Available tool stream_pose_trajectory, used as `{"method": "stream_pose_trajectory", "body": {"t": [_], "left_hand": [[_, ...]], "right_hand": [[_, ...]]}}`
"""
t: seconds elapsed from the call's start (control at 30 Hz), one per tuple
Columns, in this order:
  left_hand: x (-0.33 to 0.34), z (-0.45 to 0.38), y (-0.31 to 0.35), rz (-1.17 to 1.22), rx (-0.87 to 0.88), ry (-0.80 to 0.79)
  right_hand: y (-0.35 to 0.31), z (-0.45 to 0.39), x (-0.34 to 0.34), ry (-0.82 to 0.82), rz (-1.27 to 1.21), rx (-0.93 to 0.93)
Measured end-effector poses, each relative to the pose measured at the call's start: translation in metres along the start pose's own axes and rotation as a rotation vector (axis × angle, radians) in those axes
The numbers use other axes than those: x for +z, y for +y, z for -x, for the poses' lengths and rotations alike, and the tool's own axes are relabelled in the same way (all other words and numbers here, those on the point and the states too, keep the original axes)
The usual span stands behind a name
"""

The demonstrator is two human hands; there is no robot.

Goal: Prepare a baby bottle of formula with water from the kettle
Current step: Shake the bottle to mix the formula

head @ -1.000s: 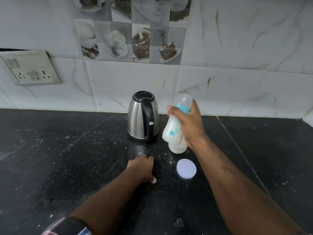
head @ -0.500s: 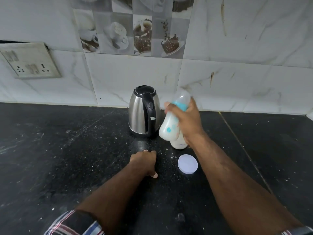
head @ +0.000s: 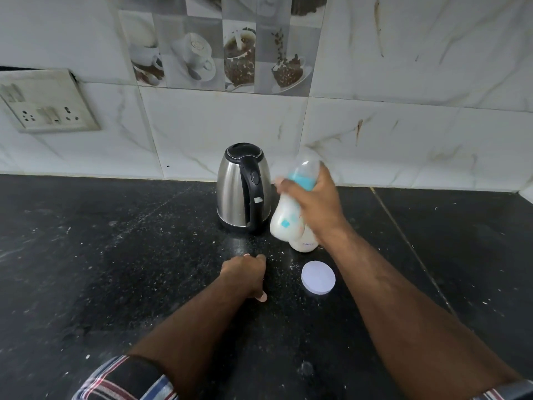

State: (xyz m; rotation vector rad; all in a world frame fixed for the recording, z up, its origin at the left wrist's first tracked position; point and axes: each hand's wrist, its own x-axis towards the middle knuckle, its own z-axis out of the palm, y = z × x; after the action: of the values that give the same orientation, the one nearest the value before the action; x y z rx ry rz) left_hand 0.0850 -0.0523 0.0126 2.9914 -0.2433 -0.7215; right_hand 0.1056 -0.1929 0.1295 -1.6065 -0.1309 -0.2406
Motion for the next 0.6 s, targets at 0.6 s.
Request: {"method": "stream_pose_trajectory", "body": {"t": [0.6], "left_hand": [[0.002,-0.003,-0.001,0.015,-0.004,-0.008]], "right_hand": [[-0.002,-0.001,0.006,-0.053,-0.056,-0.026]]}}
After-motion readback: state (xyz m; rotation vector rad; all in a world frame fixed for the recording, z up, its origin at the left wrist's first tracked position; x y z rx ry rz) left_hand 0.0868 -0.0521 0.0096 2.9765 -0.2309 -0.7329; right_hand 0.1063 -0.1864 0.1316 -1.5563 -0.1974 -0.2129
